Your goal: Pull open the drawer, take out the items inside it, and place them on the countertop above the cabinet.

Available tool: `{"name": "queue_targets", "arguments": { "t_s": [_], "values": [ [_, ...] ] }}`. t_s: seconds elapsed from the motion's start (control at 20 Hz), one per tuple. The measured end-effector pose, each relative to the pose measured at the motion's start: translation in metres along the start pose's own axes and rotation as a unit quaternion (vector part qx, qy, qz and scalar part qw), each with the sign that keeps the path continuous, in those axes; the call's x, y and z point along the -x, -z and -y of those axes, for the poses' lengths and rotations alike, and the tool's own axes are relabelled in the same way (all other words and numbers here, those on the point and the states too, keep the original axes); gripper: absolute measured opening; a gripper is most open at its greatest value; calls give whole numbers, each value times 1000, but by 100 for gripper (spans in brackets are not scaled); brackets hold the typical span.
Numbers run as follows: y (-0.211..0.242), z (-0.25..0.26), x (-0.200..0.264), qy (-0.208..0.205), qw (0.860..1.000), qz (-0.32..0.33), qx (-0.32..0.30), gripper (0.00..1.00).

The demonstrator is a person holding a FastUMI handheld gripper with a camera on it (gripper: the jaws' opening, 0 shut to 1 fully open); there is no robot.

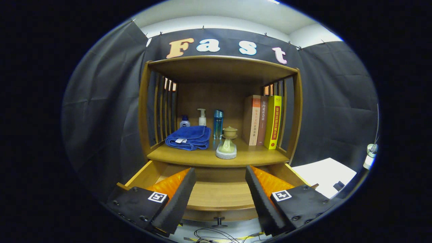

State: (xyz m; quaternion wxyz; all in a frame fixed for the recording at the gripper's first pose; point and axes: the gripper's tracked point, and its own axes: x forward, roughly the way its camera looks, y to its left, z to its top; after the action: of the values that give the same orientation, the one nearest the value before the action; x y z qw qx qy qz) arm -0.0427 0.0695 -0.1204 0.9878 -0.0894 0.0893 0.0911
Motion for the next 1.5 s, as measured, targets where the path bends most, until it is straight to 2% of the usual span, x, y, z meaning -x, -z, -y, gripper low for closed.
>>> {"name": "queue_targets", "arguments": {
  "t_s": [0.3, 0.4, 0.8, 1.1, 1.5],
  "values": [
    [36, -8, 25, -14, 1000, -12, 5, 97],
    [59, -11, 28, -17, 999, -34, 6, 97],
    [107, -18, 13, -8, 997, -82, 10, 98],
    [110, -19, 8, -5, 997, -78, -13, 95],
    [106, -22, -9, 3, 997, -79, -3, 98]
  ]
}}
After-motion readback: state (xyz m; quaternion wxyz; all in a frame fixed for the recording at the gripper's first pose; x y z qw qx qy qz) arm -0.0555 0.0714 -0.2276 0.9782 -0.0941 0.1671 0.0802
